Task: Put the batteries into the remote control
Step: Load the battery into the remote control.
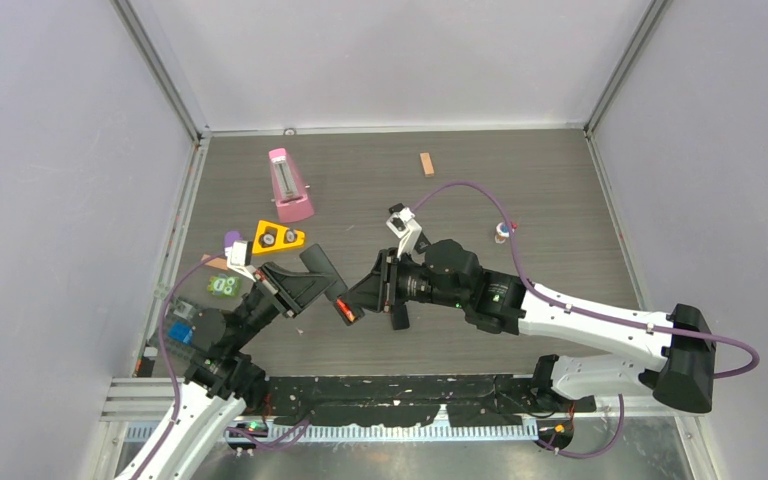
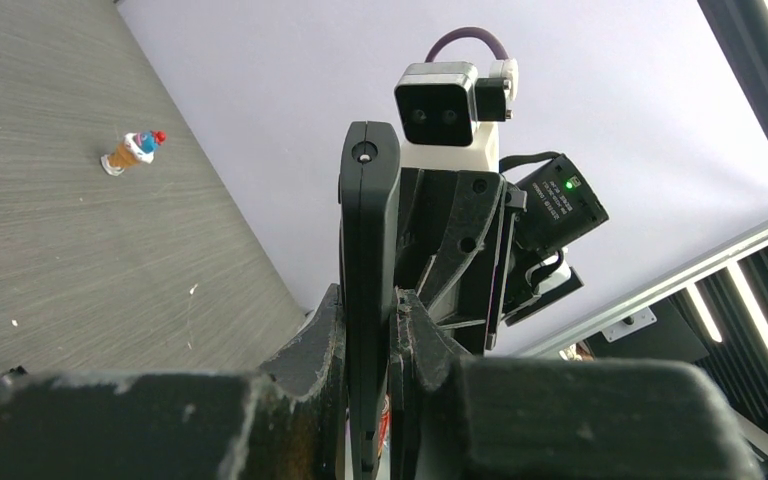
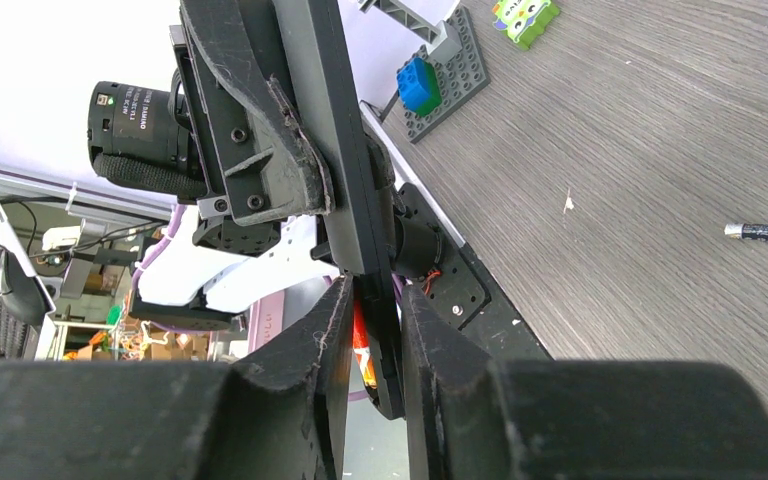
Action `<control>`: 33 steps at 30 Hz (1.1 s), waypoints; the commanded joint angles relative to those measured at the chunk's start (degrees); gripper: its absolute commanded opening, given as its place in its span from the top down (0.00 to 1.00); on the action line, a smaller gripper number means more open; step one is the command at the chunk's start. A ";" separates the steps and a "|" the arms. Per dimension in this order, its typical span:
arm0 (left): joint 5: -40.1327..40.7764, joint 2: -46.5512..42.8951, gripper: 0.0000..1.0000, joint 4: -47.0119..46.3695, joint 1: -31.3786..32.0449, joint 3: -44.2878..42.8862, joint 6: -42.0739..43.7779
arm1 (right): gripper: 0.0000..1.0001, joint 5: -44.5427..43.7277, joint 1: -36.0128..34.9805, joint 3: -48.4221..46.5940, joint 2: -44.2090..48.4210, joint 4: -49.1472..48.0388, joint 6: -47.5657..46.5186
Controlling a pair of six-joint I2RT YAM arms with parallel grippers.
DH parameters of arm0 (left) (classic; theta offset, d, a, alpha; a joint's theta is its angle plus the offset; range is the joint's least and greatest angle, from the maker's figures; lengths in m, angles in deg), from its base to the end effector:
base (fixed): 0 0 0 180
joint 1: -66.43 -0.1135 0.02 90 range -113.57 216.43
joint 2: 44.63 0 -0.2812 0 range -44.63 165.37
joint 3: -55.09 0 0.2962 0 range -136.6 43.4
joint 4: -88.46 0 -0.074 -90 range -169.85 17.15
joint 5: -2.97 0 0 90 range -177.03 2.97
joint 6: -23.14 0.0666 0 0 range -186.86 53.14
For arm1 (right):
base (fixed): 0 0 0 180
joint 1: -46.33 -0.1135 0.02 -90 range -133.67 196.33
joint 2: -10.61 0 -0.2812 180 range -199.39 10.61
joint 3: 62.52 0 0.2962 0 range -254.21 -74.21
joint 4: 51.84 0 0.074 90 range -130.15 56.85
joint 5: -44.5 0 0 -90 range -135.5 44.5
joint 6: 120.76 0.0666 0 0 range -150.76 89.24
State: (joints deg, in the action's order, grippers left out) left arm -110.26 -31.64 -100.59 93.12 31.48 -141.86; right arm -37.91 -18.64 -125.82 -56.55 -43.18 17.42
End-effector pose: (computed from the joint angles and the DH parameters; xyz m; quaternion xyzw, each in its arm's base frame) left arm 0.1351 -0.0973 0.2768 -0.0807 0.5821 -0.6942 0.4157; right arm 0.1372 0.3146 0.3224 -0.1546 0.7639 0.5496 0.3009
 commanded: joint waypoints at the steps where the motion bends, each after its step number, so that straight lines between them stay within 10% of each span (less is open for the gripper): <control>1: 0.26 -0.90 1.00 -7.09 0.20 -0.79 -1.11 | 0.73 -1.40 -0.29 0.63 -0.62 2.68 -0.06; 10: 0.61 -1.40 1.00 -6.63 0.20 0.10 -0.87 | 0.50 -5.29 -0.14 -1.15 2.39 5.86 4.02; 33: 0.80 -1.22 1.00 -7.11 0.20 0.94 -0.76 | 0.32 -1.23 -0.13 -3.10 -1.92 -1.54 4.82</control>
State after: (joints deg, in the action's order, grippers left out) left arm -109.93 -32.42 -103.23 93.15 32.51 -141.90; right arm -40.05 -18.69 -126.17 -57.44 -41.80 22.12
